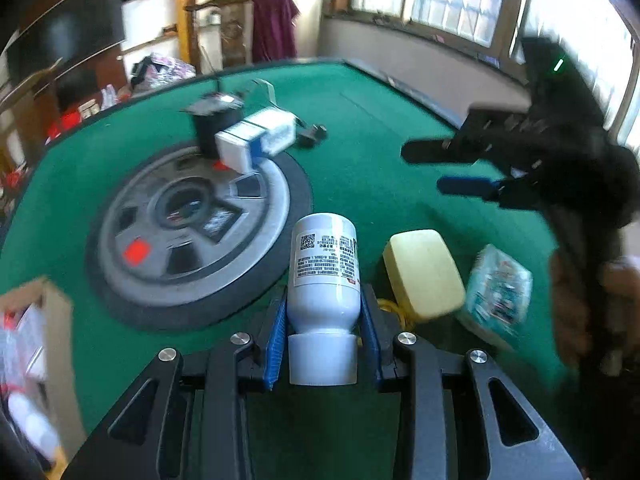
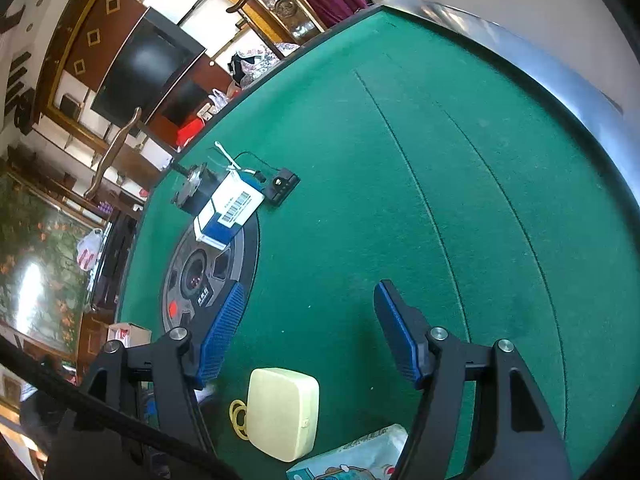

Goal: Organize objects
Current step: 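Hold the pill bottle with the left gripper while the right gripper grasps the cream soap box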

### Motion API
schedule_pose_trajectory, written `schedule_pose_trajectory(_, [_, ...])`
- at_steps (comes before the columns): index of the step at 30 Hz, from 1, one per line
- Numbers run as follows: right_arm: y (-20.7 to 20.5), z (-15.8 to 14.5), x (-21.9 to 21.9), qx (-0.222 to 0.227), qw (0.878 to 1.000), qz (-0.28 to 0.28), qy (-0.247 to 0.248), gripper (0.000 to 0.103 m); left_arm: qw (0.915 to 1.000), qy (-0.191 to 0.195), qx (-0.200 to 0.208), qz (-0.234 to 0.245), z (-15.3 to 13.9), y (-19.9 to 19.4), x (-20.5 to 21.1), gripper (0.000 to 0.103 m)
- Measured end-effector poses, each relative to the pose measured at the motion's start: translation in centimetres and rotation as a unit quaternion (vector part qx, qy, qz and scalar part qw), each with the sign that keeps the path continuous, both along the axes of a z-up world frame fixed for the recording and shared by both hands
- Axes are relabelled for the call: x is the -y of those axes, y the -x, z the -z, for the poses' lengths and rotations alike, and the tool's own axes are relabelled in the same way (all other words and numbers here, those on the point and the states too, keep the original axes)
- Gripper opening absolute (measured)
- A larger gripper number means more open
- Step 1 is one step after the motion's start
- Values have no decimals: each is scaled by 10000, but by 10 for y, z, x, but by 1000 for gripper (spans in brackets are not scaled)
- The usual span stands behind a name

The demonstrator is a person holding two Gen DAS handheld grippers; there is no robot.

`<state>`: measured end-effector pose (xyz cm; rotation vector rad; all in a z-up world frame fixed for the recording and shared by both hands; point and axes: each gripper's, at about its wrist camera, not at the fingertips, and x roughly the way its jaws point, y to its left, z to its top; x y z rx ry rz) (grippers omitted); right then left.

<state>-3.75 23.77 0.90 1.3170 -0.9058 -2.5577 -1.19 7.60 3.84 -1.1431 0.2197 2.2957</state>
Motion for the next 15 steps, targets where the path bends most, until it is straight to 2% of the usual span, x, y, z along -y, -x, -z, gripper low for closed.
schedule_pose_trajectory(3, [-2, -4, 8, -73, 9997, -87, -208, 67, 9991, -324, -169, -234, -21, -23, 36, 29])
schedule_pose_trajectory(6, [-5, -6, 24, -151, 9972, -227, -693, 67, 9959, -571, -426, -567, -39, -46, 75, 29])
schedule_pose_trajectory(11, [-15, -5, 50, 72, 9922, -347, -1196, 67, 9865, -992, -762, -1052, -57, -86, 141, 29])
schedule_pose_trajectory(15, [-36, -9, 74, 168, 9868, -318, -1579, 67, 9816, -1076, -937, -1267, -62, -102, 184, 29])
